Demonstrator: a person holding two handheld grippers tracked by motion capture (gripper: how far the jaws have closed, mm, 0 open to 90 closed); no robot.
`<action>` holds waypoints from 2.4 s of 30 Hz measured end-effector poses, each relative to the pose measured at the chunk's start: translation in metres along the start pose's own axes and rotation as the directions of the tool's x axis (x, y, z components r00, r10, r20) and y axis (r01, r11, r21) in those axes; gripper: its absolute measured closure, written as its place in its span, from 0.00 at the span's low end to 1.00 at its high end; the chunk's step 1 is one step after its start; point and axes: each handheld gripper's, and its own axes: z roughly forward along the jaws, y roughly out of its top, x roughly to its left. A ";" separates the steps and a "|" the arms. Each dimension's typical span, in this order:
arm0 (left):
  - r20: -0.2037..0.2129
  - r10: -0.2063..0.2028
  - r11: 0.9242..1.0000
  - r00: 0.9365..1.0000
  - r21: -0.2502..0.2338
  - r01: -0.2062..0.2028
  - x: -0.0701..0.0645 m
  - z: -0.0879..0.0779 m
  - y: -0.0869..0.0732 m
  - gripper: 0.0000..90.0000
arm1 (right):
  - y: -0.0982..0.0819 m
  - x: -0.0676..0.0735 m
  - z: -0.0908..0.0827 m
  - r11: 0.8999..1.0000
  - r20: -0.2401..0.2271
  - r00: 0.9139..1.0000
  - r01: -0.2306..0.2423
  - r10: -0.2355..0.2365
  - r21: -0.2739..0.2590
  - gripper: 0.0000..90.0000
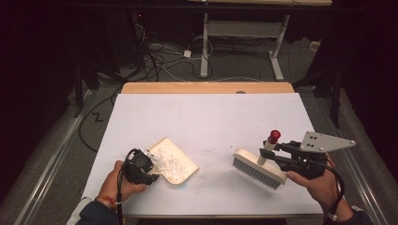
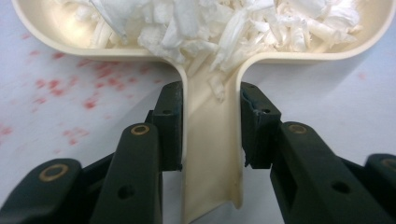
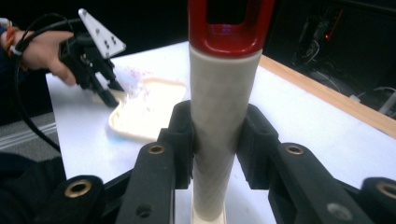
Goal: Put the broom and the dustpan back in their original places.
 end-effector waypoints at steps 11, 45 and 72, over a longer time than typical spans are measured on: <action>-0.056 -0.194 0.977 0.979 -0.106 0.187 0.022 0.001 -0.010 0.67 | -0.020 -0.028 -0.024 0.991 -0.118 0.987 -0.098 0.109 0.096 0.78; -0.121 0.065 0.911 0.990 -0.397 -0.108 -0.038 -0.021 -0.032 0.25 | -0.024 -0.110 0.071 0.982 0.400 0.899 -0.188 0.177 -0.010 0.52; -0.257 0.086 0.840 0.963 -0.500 -0.209 -0.032 -0.008 -0.030 0.22 | -0.037 -0.022 0.025 0.995 0.330 0.943 0.072 -0.046 -0.067 0.39</action>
